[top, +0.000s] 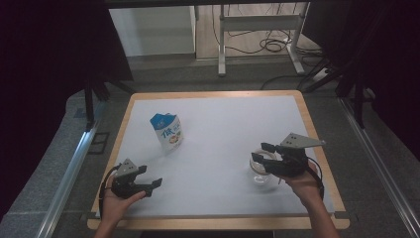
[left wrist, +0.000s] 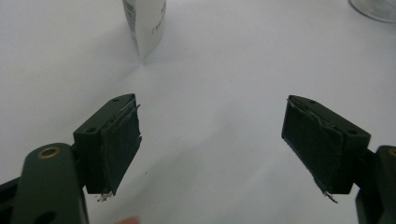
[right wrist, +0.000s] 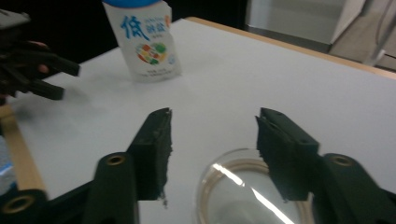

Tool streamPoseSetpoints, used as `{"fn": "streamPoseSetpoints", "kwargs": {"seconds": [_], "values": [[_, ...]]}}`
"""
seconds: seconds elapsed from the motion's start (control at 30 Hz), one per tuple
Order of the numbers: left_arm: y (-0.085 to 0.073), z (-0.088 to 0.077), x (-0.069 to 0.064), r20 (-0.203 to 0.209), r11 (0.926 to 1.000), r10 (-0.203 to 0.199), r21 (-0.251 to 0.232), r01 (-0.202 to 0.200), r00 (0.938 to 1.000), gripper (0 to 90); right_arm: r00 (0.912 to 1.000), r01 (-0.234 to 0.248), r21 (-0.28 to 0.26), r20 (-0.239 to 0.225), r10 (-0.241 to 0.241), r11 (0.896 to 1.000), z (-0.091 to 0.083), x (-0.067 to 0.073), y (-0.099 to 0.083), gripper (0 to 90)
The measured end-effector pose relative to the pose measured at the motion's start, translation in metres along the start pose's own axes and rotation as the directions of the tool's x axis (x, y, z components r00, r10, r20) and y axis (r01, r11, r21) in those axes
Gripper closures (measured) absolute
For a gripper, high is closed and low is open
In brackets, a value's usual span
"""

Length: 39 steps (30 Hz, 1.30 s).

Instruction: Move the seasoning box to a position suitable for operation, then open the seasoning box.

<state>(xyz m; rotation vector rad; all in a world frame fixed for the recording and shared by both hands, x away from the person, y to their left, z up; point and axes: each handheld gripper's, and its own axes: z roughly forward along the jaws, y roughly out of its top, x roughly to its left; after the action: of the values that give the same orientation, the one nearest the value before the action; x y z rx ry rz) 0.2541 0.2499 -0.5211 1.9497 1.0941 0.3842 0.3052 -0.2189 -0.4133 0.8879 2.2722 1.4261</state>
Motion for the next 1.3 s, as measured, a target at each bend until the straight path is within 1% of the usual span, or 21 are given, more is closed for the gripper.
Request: {"fn": "streamPoseSetpoints", "kwargs": {"seconds": [0.03, 0.1, 0.17, 0.23, 0.3, 0.33, 0.37, 0.4, 0.43, 0.5, 0.57, 0.63, 0.67, 0.7, 0.73, 0.87, 0.97, 1.0, 1.1, 1.13, 1.3], "values": [[0.0, 0.0, 0.0, 0.002, 1.0, -0.001, -0.002, 0.001, 1.0, 19.8, 1.0, 0.0, 0.0, 0.0, 0.0, 1.0, 0.0, 0.0, 0.0, 51.8], [0.0, -0.001, 0.0, 0.006, 1.0, 0.002, -0.005, -0.002, 1.0, 21.1, 0.9996, 0.011, -0.01, 0.025, -0.011, 1.0, 0.001, 0.01, -0.002, 60.5], [0.0, -0.001, 0.0, 0.01, 1.0, 0.001, -0.006, -0.001, 0.9999, 22.5, 0.9994, 0.017, -0.015, 0.03, -0.017, 1.0, 0.002, 0.012, -0.003, 62.9], [0.0, -0.001, 0.0, 0.015, 1.0, 0.0, -0.006, 0.0, 0.9999, 22.9, 0.9991, 0.022, -0.031, 0.036, -0.021, 0.999, 0.005, 0.018, -0.006, 68.1], [0.0, -0.001, -0.001, 0.016, 1.0, 0.002, -0.006, -0.001, 0.9999, 23.4, 0.9982, 0.042, -0.033, 0.044, -0.041, 0.999, 0.01, 0.025, -0.011, 73.7], [0.0, -0.001, -0.001, 0.016, 1.0, 0.003, -0.006, -0.003, 0.9999, 23.4, 0.9981, 0.047, -0.037, 0.041, -0.045, 0.998, 0.013, 0.029, -0.014, 77.9], [0.0, -0.001, -0.001, 0.016, 1.0, 0.004, -0.007, -0.004, 0.9999, 23.4, 0.9981, 0.047, -0.037, 0.041, -0.045, 0.998, 0.013, 0.029, -0.014, 77.9], [0.001, -0.002, -0.001, 0.013, 0.9999, 0.005, -0.011, -0.005, 0.9999, 23.4, 0.9973, 0.063, -0.043, 0.041, -0.061, 0.997, 0.018, 0.037, -0.018, 82.5], [0.001, -0.002, -0.001, 0.013, 0.9999, 0.005, -0.011, -0.005, 0.9999, 23.3, 0.9973, 0.063, -0.043, 0.041, -0.061, 0.997, 0.018, 0.037, -0.018, 82.5], [0.001, -0.002, -0.001, 0.01, 0.9999, 0.004, -0.017, -0.004, 0.9999, 23.3, 0.9963, 0.081, -0.044, 0.034, -0.08, 0.996, 0.023, 0.046, -0.02, 84.7], [0.001, -0.003, -0.001, 0.007, 0.9997, 0.004, -0.022, -0.004, 1.0, 23.2, 0.9945, 0.105, -0.042, 0.012, -0.104, 0.994, 0.032, 0.059, -0.024, 84.7], [0.001, -0.003, 0.0, 0.005, 0.9997, 0.002, -0.024, -0.002, 1.0, 23.3, 0.9946, 0.104, -0.04, 0.004, -0.104, 0.994, 0.035, 0.061, -0.024, 84.7], [0.001, -0.003, 0.0, 0.019, 0.9998, 0.0, -0.021, 0.001, 0.9998, 24.1, 0.9934, 0.113, -0.042, -0.016, -0.114, 0.993, 0.042, 0.067, -0.027, 84.3], [0.001, -0.003, 0.0, 0.019, 0.9998, 0.0, -0.021, 0.001, 0.9998, 24.9, 0.9934, 0.113, -0.042, -0.016, -0.114, 0.993, 0.042, 0.067, -0.027, 84.3], [0.002, -0.003, 0.0, 0.035, 0.9997, -0.001, -0.023, 0.002, 0.9994, 25.0, 0.9927, 0.114, -0.053, -0.032, -0.116, 0.992, 0.047, 0.07, -0.03, 82.9], [0.002, -0.004, -0.001, 0.033, 0.9993, 0.0, -0.038, 0.002, 0.9994, 25.3, 0.9939, 0.105, -0.027, -0.029, -0.106, 0.994, 0.056, 0.072, -0.036, 79.7], [0.003, -0.005, -0.001, 0.035, 0.999, -0.003, -0.045, 0.004, 0.9994, 25.3, 0.9948, 0.096, -0.028, -0.029, -0.097, 0.995, 0.057, 0.072, -0.038, 76.8], [0.003, -0.005, -0.001, 0.033, 0.9986, -0.007, -0.053, 0.009, 0.9994, 25.3, 0.9949, 0.098, -0.023, -0.02, -0.099, 0.995, 0.057, 0.073, -0.039, 71.1], [0.005, -0.004, -0.002, 0.034, 0.9983, -0.009, -0.057, 0.011, 0.9994, 25.3, 0.995, 0.098, -0.025, -0.015, -0.099, 0.995, 0.056, 0.073, -0.04, 68.0], [0.006, -0.003, -0.002, 0.036, 0.9981, -0.011, -0.06, 0.013, 0.9993, 25.3, 0.9945, 0.1, -0.038, -0.028, -0.101, 0.994, 0.056, 0.074, -0.041, 64.3], [0.01, -0.001, -0.003, 0.028, 0.9972, -0.011, -0.074, 0.013, 0.9995, 26.4, 0.9952, 0.093, -0.028, -0.028, -0.093, 0.995, 0.058, 0.075, -0.044, 62.5]]}}
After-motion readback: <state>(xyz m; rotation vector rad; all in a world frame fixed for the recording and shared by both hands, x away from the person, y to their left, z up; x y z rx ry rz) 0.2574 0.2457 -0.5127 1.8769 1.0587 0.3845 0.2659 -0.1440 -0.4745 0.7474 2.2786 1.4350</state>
